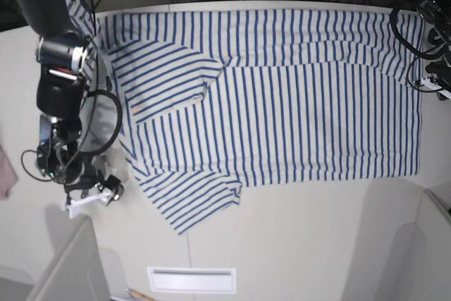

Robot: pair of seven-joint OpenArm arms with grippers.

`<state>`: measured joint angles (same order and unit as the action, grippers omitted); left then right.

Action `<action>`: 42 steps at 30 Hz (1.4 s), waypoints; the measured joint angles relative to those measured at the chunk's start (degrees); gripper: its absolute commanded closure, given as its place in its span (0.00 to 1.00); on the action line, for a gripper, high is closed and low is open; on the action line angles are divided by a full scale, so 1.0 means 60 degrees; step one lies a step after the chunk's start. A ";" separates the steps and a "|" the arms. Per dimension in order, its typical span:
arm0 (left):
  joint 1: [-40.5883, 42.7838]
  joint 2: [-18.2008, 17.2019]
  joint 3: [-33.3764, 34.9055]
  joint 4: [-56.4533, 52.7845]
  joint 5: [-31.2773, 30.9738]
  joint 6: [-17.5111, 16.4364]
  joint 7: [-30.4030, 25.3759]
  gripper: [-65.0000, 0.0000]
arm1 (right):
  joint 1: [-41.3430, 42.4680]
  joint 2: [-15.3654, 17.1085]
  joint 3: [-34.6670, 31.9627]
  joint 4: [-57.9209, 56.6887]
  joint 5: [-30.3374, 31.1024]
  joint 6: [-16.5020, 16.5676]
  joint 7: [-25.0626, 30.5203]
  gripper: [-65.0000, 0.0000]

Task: Fold the T-shirt properly
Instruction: 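Move the right gripper down to the sleeve and hem corner, then move the left gripper down to the hem corner beside it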

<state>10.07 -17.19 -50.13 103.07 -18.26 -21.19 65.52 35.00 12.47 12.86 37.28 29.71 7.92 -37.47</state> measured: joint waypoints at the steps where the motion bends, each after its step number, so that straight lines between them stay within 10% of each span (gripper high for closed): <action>1: 0.0066 0.0000 0.0000 0.0000 0.0000 0.0000 -0.0004 1.00 | 0.0291 0.0004 -0.0069 -0.0656 -0.0018 0.0098 0.0302 0.40; 10: 0.0073 0.0022 -0.0004 0.0004 -0.0025 0.0000 0.0018 1.00 | 0.1923 -0.0321 -0.1880 -0.4663 0.0000 0.0929 0.3344 0.34; 33: 0.0044 0.0026 0.0040 -0.0029 -0.0025 0.0000 0.0018 1.00 | 0.1938 -0.1035 -0.3603 -0.4309 0.0044 0.1049 0.3187 0.35; 42: -0.0106 0.0029 0.0058 -0.0087 -0.0025 0.0007 0.0036 1.00 | 0.1898 -0.1166 -0.3628 -0.4313 0.0007 0.1009 0.3184 0.61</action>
<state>9.43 -17.02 -49.78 102.54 -18.41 -21.15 65.73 46.39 5.48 -8.91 11.40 29.76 13.98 -18.37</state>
